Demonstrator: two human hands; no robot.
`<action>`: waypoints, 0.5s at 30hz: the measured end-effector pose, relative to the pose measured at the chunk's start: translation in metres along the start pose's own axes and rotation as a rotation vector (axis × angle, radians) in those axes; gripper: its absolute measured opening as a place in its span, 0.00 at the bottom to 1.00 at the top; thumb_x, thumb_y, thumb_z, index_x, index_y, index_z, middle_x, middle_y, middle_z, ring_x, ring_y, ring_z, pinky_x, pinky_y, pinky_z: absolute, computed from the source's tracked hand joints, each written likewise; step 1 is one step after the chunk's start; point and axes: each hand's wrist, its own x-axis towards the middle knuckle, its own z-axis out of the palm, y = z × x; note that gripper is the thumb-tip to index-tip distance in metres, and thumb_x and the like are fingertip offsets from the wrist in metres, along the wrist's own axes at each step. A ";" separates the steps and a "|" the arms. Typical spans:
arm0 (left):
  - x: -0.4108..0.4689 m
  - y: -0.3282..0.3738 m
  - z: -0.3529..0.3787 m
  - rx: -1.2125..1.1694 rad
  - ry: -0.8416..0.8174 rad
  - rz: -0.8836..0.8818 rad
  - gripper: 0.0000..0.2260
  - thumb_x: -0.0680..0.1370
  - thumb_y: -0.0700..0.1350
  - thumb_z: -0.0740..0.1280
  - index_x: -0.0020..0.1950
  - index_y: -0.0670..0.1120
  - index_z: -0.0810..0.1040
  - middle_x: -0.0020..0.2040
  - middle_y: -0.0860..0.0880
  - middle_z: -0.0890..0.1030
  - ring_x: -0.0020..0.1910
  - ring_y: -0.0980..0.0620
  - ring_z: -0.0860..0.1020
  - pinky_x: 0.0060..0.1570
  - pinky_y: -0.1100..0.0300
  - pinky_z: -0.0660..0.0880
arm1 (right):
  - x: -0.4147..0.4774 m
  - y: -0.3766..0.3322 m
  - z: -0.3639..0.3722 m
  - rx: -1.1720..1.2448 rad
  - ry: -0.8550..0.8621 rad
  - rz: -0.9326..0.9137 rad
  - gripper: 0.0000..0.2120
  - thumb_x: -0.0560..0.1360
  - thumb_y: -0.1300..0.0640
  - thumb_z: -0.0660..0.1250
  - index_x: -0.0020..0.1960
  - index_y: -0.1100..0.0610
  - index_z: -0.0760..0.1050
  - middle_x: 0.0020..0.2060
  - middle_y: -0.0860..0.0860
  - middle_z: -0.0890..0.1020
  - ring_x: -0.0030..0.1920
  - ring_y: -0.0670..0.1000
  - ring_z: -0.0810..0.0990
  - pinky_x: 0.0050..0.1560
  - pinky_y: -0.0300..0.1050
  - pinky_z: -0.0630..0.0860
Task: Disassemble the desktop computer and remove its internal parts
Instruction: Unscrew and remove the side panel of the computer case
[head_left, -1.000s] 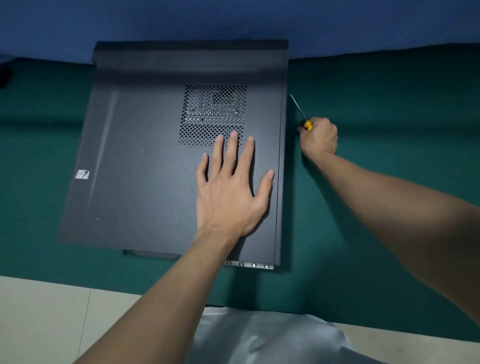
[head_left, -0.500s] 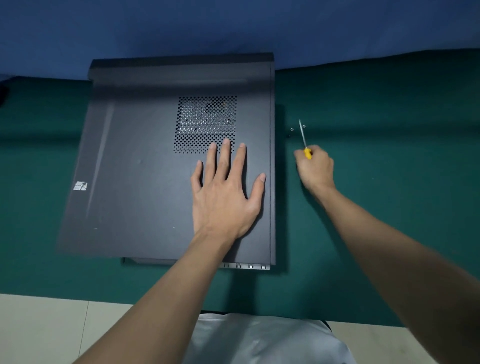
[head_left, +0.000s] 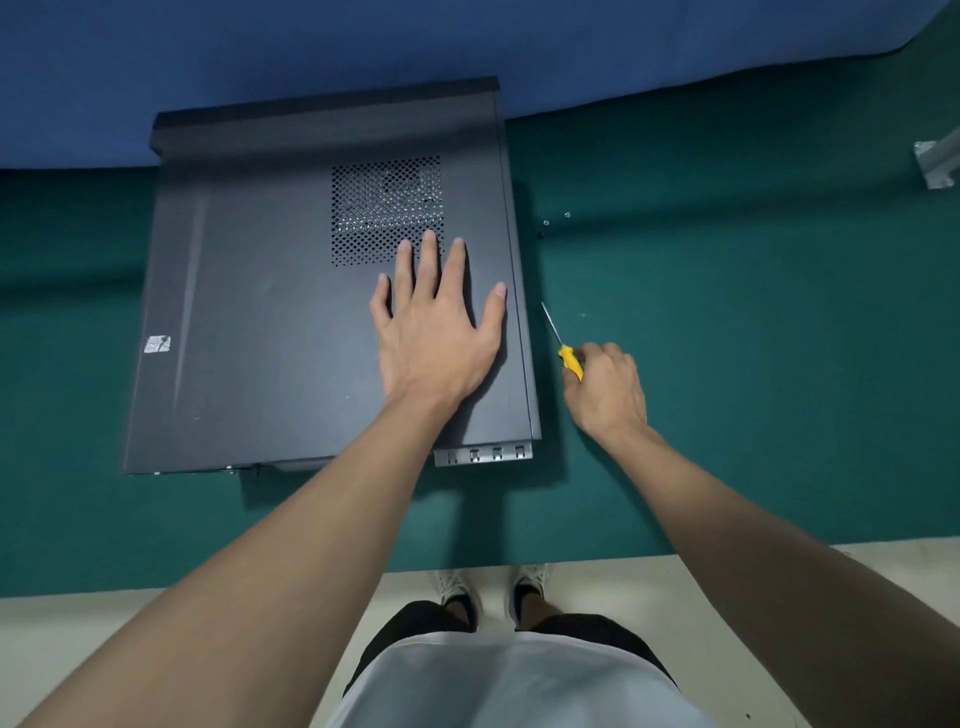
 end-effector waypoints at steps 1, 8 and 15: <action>0.000 -0.001 -0.001 -0.019 0.006 0.006 0.29 0.80 0.63 0.51 0.78 0.52 0.59 0.80 0.50 0.55 0.79 0.51 0.48 0.75 0.49 0.45 | -0.006 -0.004 -0.006 0.076 0.022 0.033 0.12 0.78 0.57 0.62 0.59 0.61 0.75 0.54 0.59 0.77 0.55 0.60 0.73 0.55 0.51 0.71; -0.019 -0.031 -0.018 -0.145 -0.042 0.210 0.23 0.82 0.54 0.57 0.76 0.47 0.64 0.78 0.49 0.60 0.78 0.51 0.54 0.76 0.54 0.48 | -0.085 -0.075 -0.052 0.657 0.334 0.221 0.05 0.74 0.54 0.64 0.40 0.51 0.74 0.34 0.44 0.79 0.40 0.50 0.76 0.43 0.43 0.68; -0.076 -0.122 -0.039 0.062 -0.083 0.272 0.29 0.82 0.62 0.48 0.79 0.49 0.55 0.80 0.53 0.53 0.78 0.56 0.49 0.76 0.57 0.46 | -0.163 -0.160 -0.010 1.316 0.038 0.542 0.08 0.74 0.58 0.68 0.38 0.56 0.72 0.26 0.48 0.76 0.28 0.48 0.75 0.35 0.48 0.75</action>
